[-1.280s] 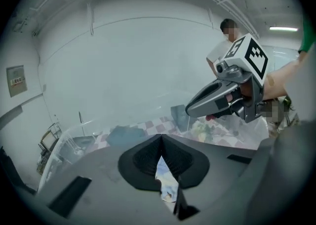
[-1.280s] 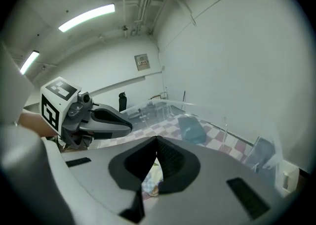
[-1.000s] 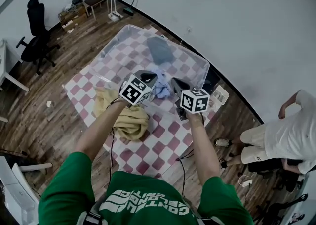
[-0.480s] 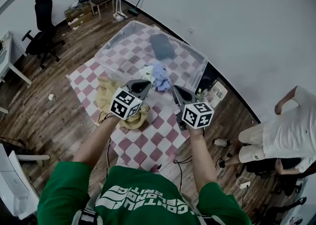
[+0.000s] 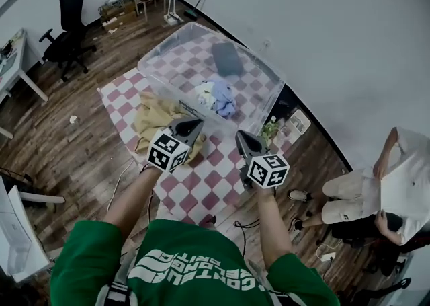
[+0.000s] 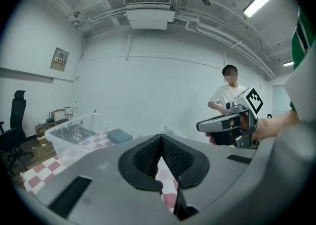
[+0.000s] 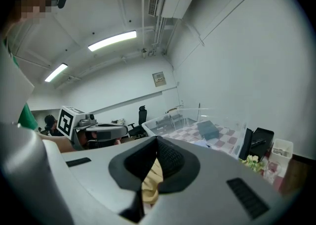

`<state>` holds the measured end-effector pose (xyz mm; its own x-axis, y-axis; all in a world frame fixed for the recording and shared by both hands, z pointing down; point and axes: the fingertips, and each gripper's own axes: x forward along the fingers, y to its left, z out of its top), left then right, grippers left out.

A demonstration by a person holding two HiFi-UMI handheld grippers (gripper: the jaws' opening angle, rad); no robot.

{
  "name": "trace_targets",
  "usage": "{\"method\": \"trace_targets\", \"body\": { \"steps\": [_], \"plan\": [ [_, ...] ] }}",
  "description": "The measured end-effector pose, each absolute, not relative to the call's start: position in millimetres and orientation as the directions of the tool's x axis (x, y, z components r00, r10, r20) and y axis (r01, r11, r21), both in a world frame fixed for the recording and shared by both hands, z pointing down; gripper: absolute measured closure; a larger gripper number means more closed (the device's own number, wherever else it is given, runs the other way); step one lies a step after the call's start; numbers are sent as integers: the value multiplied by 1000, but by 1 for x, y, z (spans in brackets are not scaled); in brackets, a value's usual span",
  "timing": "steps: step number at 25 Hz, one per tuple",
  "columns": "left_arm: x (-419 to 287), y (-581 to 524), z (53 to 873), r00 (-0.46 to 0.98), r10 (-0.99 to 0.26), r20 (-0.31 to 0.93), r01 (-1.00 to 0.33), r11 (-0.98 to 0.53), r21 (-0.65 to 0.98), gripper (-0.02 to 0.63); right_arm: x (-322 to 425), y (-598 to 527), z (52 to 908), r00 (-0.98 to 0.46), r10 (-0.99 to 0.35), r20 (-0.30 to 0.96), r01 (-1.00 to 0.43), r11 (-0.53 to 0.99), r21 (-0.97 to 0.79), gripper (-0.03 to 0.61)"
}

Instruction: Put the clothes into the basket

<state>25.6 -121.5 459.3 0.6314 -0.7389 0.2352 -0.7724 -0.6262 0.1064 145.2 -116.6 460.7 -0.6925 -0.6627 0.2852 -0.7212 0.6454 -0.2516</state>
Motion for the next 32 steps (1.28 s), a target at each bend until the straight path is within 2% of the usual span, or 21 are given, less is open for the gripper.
{"method": "trace_targets", "body": {
  "steps": [14, 32],
  "plan": [
    [11, -92, 472, 577, -780, 242, -811, -582, 57, 611, 132, -87, 477, -726, -611, 314, -685, 684, -251, 569],
    [-122, -84, 531, 372, -871, 320, -928, -361, 96, 611, 57, -92, 550, -738, -510, 442, -642, 731, -229, 569]
  ]
}}
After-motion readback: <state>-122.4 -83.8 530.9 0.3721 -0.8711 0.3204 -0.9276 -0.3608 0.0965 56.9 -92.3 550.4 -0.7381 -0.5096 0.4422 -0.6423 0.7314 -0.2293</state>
